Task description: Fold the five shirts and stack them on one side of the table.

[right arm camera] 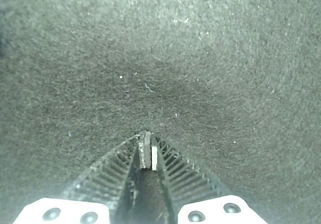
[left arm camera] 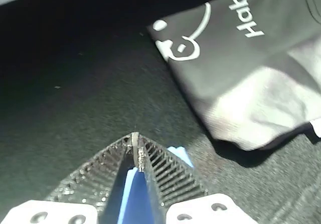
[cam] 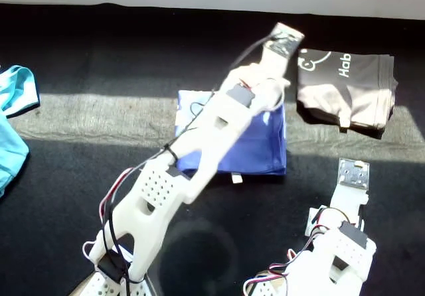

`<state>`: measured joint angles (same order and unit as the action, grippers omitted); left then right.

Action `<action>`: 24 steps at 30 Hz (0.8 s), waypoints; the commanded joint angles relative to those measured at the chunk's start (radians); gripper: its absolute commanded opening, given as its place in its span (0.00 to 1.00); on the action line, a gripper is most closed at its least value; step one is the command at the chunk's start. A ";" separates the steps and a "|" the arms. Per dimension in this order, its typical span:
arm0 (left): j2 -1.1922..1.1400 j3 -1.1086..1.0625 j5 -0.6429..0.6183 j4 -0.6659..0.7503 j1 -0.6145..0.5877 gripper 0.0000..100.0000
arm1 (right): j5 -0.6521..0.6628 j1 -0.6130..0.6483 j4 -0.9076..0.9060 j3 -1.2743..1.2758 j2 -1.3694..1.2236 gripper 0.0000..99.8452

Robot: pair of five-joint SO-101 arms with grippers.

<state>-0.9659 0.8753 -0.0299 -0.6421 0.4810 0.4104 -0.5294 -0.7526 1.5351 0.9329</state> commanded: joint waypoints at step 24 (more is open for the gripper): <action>0.030 0.260 0.000 -0.789 -0.312 0.01 | -0.193 0.467 -0.374 -0.593 -0.012 0.01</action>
<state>-0.9674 1.0610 -0.0269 -1.3694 0.1772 0.2585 -0.2010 -1.1178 1.0165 0.9252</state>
